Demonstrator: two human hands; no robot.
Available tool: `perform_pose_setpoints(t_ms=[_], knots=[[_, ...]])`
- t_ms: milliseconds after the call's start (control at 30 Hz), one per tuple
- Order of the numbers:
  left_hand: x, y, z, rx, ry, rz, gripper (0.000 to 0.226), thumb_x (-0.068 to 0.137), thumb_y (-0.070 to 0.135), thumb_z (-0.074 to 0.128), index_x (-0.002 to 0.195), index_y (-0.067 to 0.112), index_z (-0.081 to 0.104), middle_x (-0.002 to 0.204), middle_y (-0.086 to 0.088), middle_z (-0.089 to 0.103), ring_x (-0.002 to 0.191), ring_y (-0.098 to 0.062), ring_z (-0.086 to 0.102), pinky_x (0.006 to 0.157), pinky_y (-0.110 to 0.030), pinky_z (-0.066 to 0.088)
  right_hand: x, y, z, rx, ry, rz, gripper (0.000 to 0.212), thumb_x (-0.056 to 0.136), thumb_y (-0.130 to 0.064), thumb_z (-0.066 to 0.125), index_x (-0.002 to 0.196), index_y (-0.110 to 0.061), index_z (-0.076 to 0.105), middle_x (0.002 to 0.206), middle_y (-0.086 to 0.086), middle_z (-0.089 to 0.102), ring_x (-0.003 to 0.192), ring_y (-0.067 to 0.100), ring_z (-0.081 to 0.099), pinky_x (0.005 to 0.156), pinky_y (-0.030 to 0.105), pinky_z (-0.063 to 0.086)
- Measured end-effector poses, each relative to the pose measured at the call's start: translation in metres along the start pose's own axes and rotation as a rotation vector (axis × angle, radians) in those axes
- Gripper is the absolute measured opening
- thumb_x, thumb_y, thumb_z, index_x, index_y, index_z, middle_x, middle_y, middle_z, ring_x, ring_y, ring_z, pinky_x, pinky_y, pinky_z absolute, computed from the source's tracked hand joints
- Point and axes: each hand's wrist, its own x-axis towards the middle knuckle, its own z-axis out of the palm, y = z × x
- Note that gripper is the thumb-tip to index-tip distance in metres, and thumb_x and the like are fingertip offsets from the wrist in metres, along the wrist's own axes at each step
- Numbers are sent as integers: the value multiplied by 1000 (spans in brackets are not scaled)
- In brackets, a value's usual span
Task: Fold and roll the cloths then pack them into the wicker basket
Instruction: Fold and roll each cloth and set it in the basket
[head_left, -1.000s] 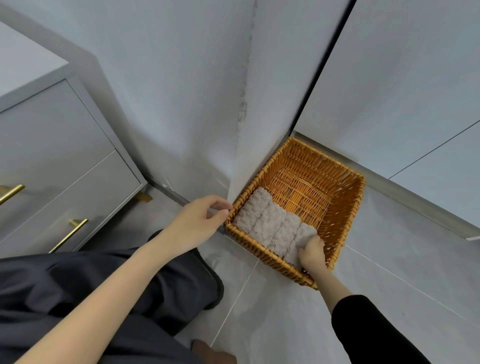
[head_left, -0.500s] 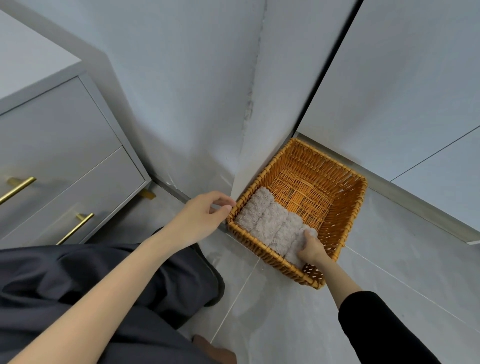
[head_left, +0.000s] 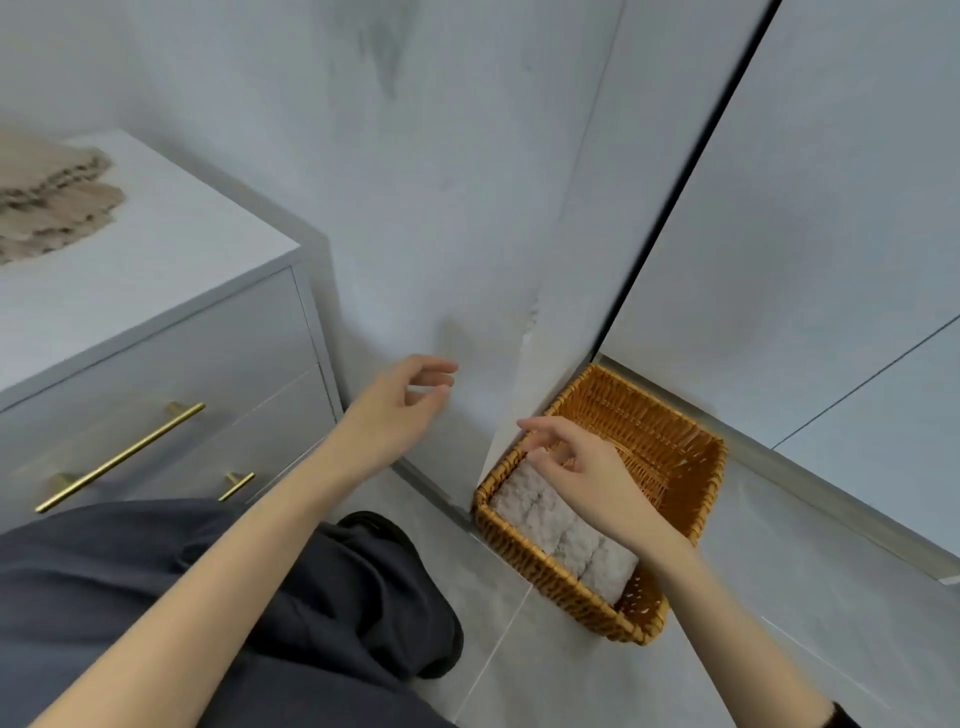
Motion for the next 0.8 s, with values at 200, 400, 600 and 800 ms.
perform_pose_setpoints(t_ms=[200,400,600,800], knots=[[-29,31,-82,-48,269,84,22,96,22,51,105,41,57,109,19,63,96,3,59,87,-23,49,31,-108,17,97,14,-218,29,95,-22,52,120,-36,56,101,-20,61,84,-2,56,71,7,44],[-72,43,-176,-72,526,130,25,96,19,51,106,41,57,107,16,65,101,-9,60,88,-32,50,75,-194,45,121,15,-355,30,92,-13,53,113,-34,60,103,-13,64,79,5,55,66,6,42],[-118,25,-259,51,791,112,24,95,15,51,113,30,57,112,10,64,98,1,57,77,-15,44,110,-274,86,81,-34,-490,31,91,-16,53,118,-32,60,108,-16,62,80,-1,56,66,4,40],[-143,-13,-311,519,985,-12,33,94,12,50,126,11,57,130,-6,57,125,-21,46,107,-37,35,133,-335,145,1,-114,-622,31,92,-17,53,119,-30,59,119,-13,58,85,0,56,77,18,44]])
